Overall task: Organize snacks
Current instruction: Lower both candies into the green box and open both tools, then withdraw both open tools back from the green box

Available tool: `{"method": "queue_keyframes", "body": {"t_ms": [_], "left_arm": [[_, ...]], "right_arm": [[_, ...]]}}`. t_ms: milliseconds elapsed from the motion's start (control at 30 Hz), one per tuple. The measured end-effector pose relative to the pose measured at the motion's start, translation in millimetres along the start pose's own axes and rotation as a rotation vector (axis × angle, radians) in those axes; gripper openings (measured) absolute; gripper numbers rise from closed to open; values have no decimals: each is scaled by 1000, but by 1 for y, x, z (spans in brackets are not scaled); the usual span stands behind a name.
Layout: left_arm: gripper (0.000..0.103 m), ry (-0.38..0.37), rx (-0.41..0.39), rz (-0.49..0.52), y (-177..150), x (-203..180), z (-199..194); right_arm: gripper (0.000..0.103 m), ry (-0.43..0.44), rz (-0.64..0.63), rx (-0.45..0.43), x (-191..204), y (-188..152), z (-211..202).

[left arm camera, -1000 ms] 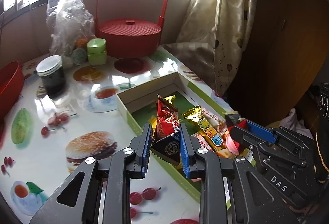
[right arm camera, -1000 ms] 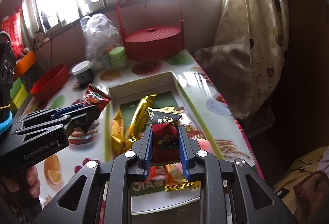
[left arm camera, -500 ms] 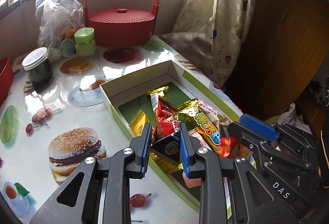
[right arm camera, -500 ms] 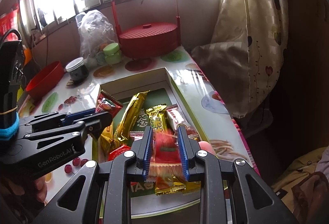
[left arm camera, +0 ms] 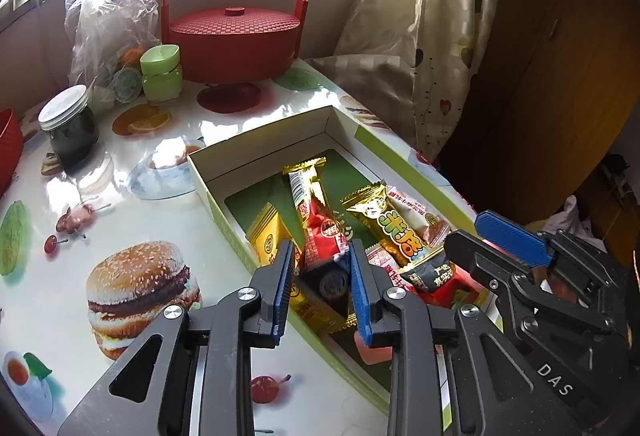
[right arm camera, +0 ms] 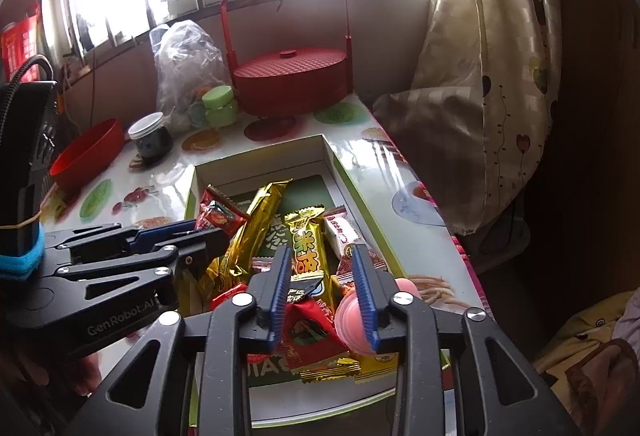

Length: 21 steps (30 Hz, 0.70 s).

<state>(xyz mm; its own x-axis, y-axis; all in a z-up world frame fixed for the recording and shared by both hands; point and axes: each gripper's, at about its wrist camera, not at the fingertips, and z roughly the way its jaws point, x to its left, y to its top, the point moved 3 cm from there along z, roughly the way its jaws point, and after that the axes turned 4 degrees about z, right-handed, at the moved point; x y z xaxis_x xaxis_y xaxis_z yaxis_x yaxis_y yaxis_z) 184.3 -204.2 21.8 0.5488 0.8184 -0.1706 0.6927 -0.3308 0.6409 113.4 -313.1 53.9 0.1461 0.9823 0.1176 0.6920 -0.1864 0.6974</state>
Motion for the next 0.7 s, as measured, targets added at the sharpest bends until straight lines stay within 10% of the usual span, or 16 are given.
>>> {"method": "queue_keyframes", "body": {"t_ms": [133,700], "left_arm": [[43,-10,-10,-4,0,-1,-3],[43,82,-84,3,-17,-5,-54]], "right_arm": [[37,1,-3,-1,0,-1,-1],[49,-3,30,-42,5,-9,-32]]}}
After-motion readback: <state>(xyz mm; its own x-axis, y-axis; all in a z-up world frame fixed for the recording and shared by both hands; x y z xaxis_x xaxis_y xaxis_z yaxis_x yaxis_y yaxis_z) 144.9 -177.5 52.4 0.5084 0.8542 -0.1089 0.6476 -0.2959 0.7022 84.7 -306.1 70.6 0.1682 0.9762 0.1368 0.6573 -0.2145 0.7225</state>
